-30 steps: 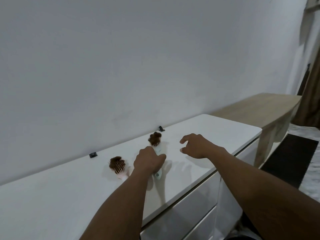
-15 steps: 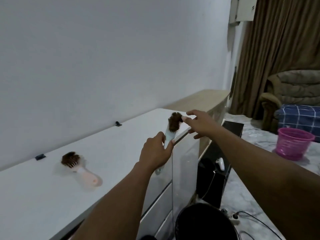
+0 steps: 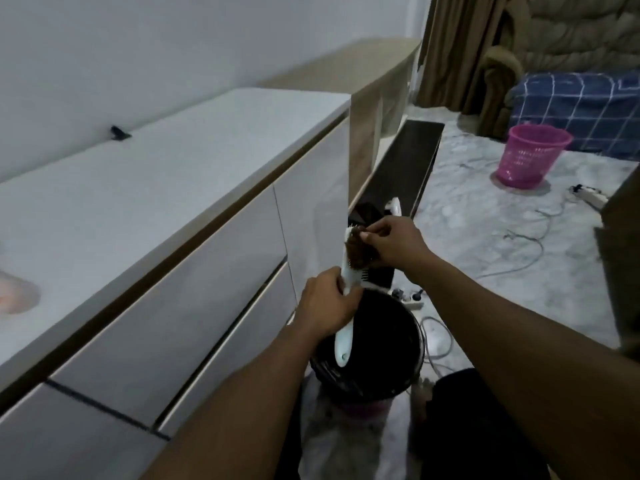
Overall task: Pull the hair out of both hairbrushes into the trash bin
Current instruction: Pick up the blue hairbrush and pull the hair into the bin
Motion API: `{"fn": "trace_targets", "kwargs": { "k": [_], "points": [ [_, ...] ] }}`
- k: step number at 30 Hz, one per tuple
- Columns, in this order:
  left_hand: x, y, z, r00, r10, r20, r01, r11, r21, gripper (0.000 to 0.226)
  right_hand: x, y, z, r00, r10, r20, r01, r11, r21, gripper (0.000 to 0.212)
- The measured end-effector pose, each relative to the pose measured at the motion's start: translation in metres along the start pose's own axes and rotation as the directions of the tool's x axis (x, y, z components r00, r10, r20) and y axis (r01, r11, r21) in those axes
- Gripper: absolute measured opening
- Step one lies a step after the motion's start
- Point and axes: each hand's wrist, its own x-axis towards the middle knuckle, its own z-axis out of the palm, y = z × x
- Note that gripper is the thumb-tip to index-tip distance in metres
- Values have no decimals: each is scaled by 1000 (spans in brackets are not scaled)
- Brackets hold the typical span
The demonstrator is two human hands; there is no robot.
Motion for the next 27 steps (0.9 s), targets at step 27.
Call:
{"fn": "trace_targets", "kwargs": {
  "k": [27],
  "points": [
    [81, -199, 191, 793, -328, 513, 396, 918, -25, 23, 104, 286, 129, 947, 320, 30, -320, 947, -22, 19]
  ]
}}
